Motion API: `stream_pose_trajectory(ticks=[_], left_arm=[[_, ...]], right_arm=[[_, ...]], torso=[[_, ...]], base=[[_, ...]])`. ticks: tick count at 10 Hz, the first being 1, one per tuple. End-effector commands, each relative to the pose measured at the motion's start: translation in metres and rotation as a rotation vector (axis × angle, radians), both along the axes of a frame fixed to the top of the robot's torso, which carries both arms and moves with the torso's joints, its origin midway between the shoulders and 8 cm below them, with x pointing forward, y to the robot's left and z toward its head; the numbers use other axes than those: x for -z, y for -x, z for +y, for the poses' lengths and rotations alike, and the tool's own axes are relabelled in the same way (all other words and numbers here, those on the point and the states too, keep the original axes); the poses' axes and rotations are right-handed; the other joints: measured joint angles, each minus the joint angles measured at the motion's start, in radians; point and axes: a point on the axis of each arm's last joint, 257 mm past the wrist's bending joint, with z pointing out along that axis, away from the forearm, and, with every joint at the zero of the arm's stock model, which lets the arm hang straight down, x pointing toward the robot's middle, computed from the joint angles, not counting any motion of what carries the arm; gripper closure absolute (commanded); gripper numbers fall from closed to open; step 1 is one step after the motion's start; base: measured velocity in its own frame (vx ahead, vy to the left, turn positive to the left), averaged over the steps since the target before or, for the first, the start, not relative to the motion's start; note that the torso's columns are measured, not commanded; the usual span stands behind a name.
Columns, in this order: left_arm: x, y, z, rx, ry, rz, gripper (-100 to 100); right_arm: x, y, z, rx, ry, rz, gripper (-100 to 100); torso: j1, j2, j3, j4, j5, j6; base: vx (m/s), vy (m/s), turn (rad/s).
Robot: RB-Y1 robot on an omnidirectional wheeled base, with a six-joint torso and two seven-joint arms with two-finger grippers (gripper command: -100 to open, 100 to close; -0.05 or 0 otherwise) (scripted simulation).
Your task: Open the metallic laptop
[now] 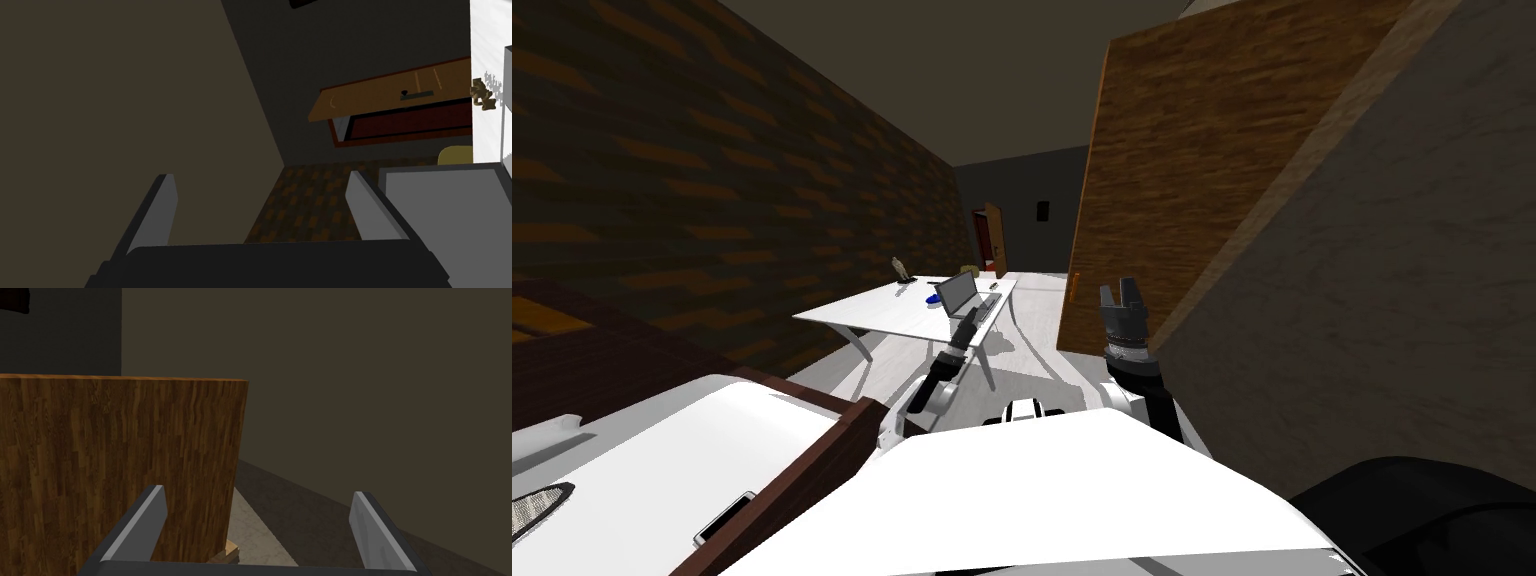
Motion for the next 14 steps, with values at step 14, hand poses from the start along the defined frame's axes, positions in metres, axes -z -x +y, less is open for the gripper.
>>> stream_pose_trajectory(ticks=[14], left_arm=[[0.101,-0.073,0.076,-0.069,-0.277,0.244,-100]], right_arm=[[0.0,0.0,0.0,0.0,0.0,0.0,0]], torso=[[-0.002,0.001,0.001,0.0,-0.001,0.0]], base=[[0.018,0.05,-0.041]])
